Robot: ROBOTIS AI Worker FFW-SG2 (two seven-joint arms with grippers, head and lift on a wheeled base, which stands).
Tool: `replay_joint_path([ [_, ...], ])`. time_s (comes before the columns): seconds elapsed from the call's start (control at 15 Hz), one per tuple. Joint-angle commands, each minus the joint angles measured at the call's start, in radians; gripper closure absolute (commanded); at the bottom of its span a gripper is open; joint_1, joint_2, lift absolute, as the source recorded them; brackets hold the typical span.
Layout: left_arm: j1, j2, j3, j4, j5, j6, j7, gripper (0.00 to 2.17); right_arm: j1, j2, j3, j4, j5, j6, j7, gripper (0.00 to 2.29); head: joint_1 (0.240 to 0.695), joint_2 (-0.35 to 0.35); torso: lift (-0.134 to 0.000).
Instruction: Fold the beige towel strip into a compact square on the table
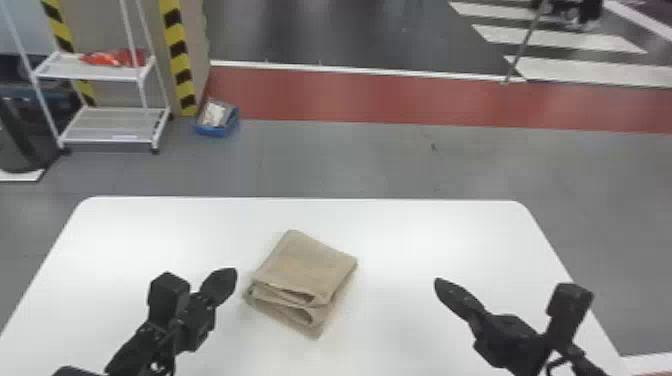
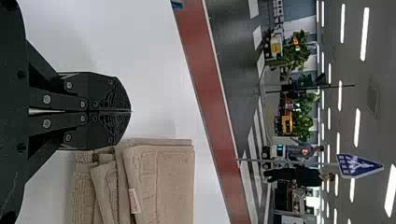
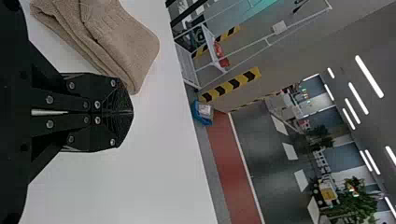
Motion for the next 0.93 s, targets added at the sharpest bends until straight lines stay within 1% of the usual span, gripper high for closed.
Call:
replay_joint_path([
  [0.0, -0.018, -0.008, -0.009, 0.019, -0.003, 0.017, -0.002, 1.77, 0.033, 0.001, 0.015, -0.002, -0.006, -0.101, 0.008, 1.98, 0.695, -0.157, 0.000],
  [0.27, -0.023, -0.008, -0.021, 0.006, -0.006, 0.124, -0.019, 1.77, 0.030, 0.001, 0.021, -0.009, -0.004, -0.107, 0.015, 1.98, 0.695, -0.162, 0.000],
  [0.53, -0.021, -0.001, -0.021, -0.009, 0.002, 0.176, -0.031, 1.77, 0.032, 0.001, 0.035, -0.031, -0.006, -0.095, 0.015, 1.98, 0.695, -0.159, 0.000],
  [0.67, -0.014, 0.001, -0.019, -0.021, 0.016, 0.192, -0.044, 1.77, 0.032, 0.001, 0.035, -0.037, -0.006, -0.089, 0.015, 1.98, 0.695, -0.154, 0.000],
  [0.8, 0.025, 0.001, -0.013, -0.087, 0.023, 0.244, -0.050, 1.77, 0.027, 0.001, 0.038, -0.039, -0.007, -0.083, 0.013, 1.98, 0.695, -0.152, 0.000],
  [0.87, 0.051, 0.002, -0.010, -0.133, 0.037, 0.281, -0.061, 1.77, 0.020, 0.001, 0.037, -0.037, -0.007, -0.083, 0.013, 1.98, 0.695, -0.153, 0.000],
])
